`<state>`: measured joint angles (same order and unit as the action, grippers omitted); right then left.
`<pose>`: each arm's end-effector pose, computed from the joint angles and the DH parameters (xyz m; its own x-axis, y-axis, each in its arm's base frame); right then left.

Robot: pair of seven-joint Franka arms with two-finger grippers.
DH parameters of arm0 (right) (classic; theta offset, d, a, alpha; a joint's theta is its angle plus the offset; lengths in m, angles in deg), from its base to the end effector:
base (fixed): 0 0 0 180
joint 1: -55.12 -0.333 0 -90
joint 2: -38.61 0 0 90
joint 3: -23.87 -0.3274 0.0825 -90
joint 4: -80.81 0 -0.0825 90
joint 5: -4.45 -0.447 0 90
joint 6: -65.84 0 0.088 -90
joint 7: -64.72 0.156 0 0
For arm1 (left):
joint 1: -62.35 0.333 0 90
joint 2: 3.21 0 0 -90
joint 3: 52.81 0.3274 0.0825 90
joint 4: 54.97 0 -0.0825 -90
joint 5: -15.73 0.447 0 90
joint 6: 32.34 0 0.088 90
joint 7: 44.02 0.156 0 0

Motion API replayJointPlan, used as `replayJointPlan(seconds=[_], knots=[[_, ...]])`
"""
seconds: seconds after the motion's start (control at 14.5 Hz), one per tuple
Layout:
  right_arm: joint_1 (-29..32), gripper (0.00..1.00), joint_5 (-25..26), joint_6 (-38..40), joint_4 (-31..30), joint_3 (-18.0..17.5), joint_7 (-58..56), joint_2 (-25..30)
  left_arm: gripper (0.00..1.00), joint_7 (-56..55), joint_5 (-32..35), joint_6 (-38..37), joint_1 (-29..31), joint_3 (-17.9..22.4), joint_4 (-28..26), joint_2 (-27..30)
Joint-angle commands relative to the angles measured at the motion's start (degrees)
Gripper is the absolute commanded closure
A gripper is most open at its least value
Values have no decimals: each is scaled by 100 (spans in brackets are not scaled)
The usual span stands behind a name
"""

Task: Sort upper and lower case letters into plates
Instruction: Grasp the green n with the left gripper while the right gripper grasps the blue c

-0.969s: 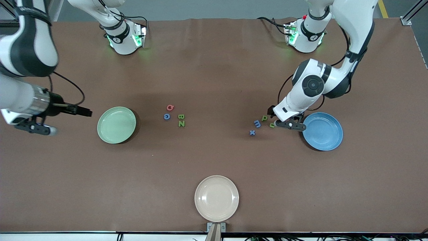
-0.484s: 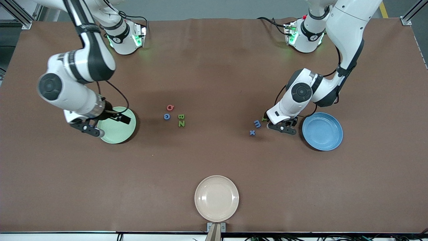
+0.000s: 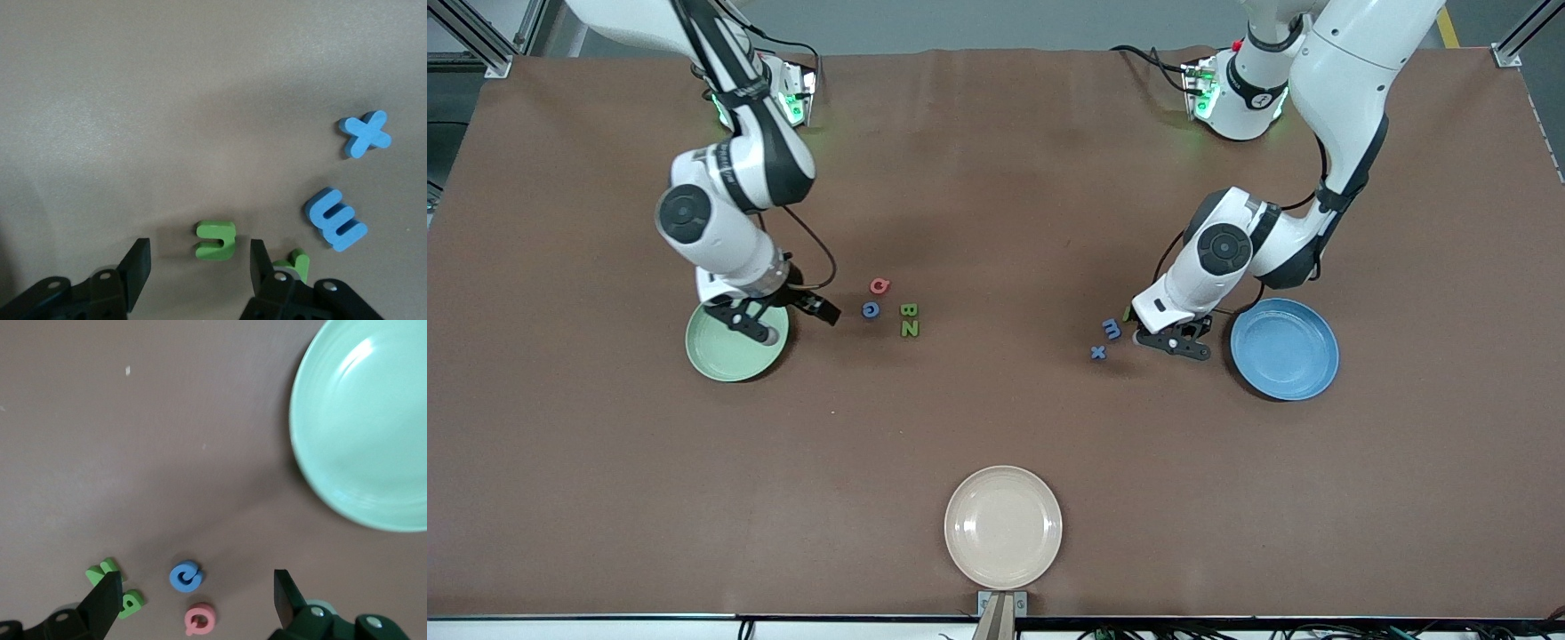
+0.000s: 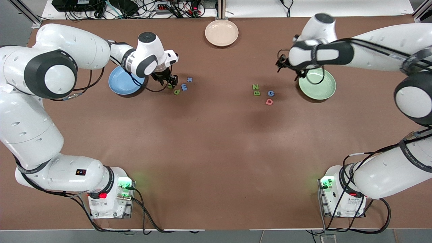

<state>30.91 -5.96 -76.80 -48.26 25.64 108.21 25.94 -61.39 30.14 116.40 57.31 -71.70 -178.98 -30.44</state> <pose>0.5389 0.2267 0.1801 0.8720 -0.4849 -0.0661 -0.4891 -0.8683 -0.0823 0.5410 -0.2558 0.0903 0.9560 -0.2931 -0.0090 -0.2929 -0.9560 0.0185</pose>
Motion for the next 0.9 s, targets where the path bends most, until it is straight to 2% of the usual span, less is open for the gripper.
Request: replayJointPlan(seconds=[0.0,0.28,0.42,0.62,0.83], knots=[[-293,0,-101,-501,-48,43,343,-428,36,-196,132,59,-33,0,149,-141],[-566,0,-101,-897,-39,51,598,-886,48,-529,360,59,-41,0,202,-212],[-698,6,-93,-1003,-30,60,765,-1009,51,-635,466,59,-50,0,211,-221],[-751,21,-93,-986,-30,60,819,-1063,58,-644,466,59,-41,-9,211,-247],[-777,36,-93,-977,-30,60,915,-1072,73,-924,475,50,-41,-9,202,-212]])
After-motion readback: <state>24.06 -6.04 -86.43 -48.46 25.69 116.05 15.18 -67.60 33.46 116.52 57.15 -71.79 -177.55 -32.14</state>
